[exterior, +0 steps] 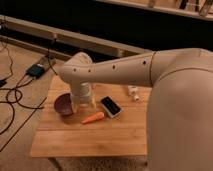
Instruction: Stand the bottle upright
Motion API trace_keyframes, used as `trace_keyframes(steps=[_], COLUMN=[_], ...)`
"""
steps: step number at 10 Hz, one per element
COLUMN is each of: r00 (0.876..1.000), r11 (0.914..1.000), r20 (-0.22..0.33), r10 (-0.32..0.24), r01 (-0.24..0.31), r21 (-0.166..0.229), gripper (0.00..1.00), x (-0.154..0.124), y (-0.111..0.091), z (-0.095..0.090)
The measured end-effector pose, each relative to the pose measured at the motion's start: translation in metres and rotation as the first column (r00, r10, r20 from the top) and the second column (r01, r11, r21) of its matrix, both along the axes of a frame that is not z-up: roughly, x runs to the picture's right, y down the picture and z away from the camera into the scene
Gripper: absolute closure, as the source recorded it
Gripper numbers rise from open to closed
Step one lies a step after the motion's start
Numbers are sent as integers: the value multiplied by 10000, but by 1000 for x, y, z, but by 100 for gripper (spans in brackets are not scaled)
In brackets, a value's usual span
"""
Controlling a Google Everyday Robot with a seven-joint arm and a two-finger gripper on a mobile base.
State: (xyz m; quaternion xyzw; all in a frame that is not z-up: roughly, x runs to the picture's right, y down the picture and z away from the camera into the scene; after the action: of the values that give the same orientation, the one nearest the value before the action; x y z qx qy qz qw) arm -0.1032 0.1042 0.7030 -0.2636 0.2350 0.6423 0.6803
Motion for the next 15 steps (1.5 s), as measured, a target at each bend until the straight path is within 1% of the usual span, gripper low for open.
trace_keyframes(steps=[5, 7, 8, 9, 10, 11, 13, 15], r00=[10000, 9999, 10000, 9999, 9994, 9990, 9969, 9954], r11=[10000, 9999, 10000, 10000, 9997, 9994, 9986, 9984], r20=[-6, 36, 88, 116, 269, 339, 648, 830], r10=[31, 109, 40, -38, -225, -289, -449, -483], r01=[-31, -109, -39, 39, 229, 295, 465, 506], r21=[-16, -34, -71, -79, -131, -166, -237, -260], gripper=[35, 35, 35, 35, 35, 35, 35, 35], x=[0, 12, 29, 40, 67, 79, 118, 141], y=[0, -10, -20, -25, -35, -39, -57, -72], z=[1, 16, 33, 43, 70, 82, 122, 145])
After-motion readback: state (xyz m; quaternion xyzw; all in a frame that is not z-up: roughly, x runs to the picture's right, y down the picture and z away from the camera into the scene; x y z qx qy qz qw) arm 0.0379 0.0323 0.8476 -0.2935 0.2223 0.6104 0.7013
